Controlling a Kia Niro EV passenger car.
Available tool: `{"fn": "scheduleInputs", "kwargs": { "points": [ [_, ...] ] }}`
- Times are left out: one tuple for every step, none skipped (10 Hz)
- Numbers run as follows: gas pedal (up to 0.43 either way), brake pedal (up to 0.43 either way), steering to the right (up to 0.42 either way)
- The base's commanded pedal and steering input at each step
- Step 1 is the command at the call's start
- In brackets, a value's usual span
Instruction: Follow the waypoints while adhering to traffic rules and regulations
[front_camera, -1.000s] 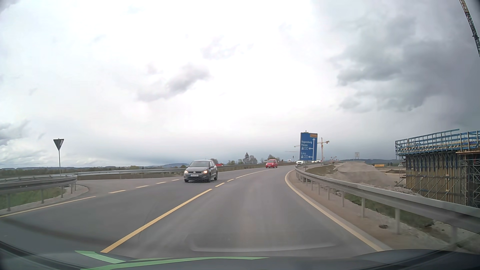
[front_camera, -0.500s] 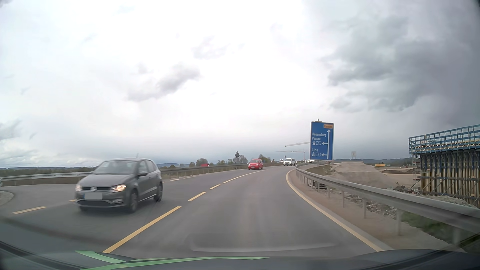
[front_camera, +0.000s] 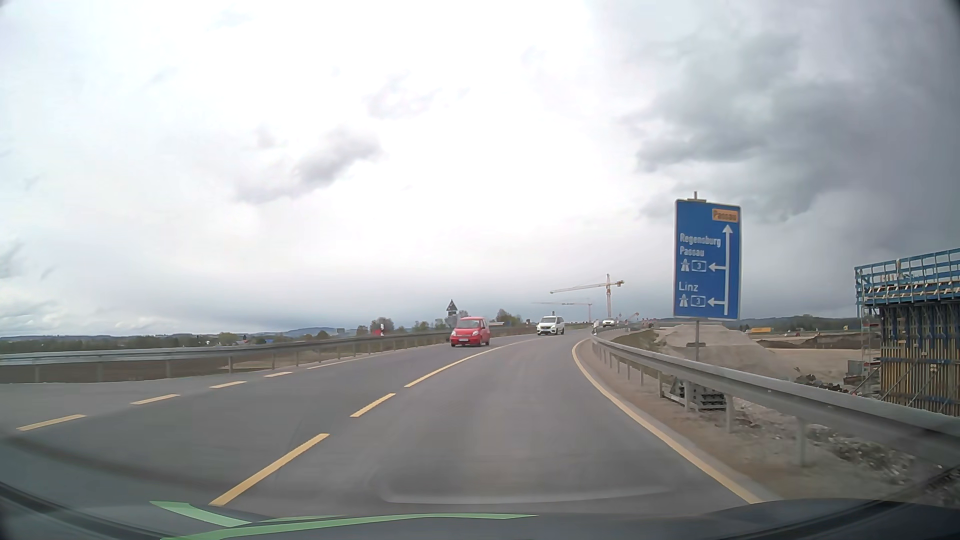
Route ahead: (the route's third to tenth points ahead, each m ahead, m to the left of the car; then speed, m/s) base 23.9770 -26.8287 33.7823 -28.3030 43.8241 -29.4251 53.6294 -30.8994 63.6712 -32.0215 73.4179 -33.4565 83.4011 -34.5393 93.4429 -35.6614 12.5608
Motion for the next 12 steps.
{"fn": "scheduleInputs", "kwargs": {
  "points": [
    [0.150, 0.000, 0.025],
    [0.150, 0.000, 0.024],
    [0.150, 0.000, 0.025],
    [0.150, 0.000, 0.025],
    [0.157, 0.000, 0.024],
    [0.157, 0.000, 0.024],
    [0.157, 0.000, 0.025],
    [0.157, 0.000, 0.024],
    [0.157, 0.000, 0.025],
    [0.157, 0.000, 0.024],
    [0.157, 0.000, 0.025],
    [0.157, 0.000, 0.025]
  ]
}}
